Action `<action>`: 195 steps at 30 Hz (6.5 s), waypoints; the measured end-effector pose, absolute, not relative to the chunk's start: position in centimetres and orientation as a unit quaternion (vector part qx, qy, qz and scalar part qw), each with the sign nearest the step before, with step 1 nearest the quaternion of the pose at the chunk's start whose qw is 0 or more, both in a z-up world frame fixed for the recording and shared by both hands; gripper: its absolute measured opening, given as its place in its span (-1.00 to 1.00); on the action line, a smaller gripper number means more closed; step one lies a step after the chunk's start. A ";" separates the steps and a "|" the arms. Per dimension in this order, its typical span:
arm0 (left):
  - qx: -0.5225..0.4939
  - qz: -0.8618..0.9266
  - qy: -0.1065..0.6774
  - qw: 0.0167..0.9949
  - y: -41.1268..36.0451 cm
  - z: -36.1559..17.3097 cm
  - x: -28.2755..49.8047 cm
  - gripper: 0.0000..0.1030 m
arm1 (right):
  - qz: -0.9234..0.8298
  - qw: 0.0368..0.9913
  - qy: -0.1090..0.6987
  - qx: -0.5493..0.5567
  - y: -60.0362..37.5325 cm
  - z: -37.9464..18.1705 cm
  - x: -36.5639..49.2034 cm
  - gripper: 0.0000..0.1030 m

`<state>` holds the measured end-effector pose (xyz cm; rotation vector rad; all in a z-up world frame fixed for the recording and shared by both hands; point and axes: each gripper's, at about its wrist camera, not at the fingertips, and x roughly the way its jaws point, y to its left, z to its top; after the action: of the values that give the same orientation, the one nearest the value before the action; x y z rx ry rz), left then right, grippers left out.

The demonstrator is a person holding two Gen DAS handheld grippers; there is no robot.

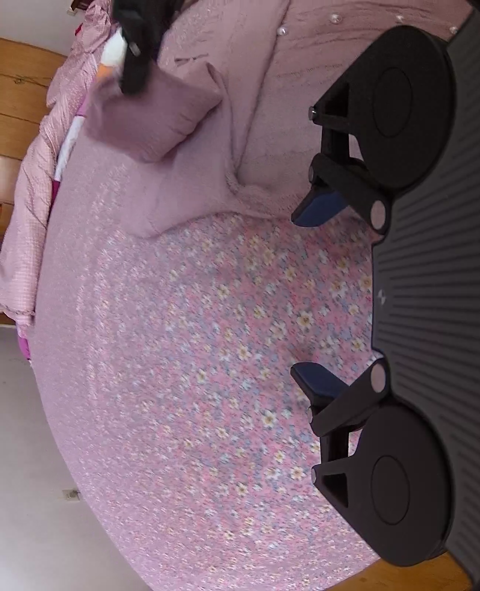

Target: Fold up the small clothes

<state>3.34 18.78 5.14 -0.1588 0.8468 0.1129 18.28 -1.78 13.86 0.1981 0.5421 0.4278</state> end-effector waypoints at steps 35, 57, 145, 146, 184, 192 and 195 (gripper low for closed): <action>0.030 0.034 0.409 0.911 13.0 5.7 10.1 0.66 | -0.064 0.906 0.324 0.264 -27.0 3.9 14.9 -0.53; -0.116 -0.052 0.410 0.903 13.2 4.1 25.4 0.13 | -0.085 0.929 0.291 0.213 -26.8 3.9 15.5 0.02; 0.001 -0.057 0.516 0.854 10.5 4.6 -4.5 0.40 | -0.009 0.899 0.422 0.116 -26.1 6.5 -4.1 0.07; 0.002 -0.060 0.516 0.855 10.4 4.7 -4.6 0.40 | -0.003 0.899 0.423 0.114 -25.9 6.5 -4.1 0.07; -0.133 -0.135 0.545 0.817 9.3 3.1 -0.4 0.03 | 0.131 0.863 0.452 0.180 -25.8 3.8 -0.4 0.07; -0.146 -0.156 0.534 0.818 10.0 2.5 -2.2 0.03 | 0.153 0.861 0.459 0.156 -25.0 3.7 0.2 0.07; -0.156 -0.158 0.538 0.813 10.1 2.0 -2.1 0.03 | 0.151 0.861 0.459 0.161 -25.2 3.7 0.1 0.07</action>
<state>-2.11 10.05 2.01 -0.3334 1.1481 -0.3364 0.10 -25.18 3.71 0.3374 0.9631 0.3171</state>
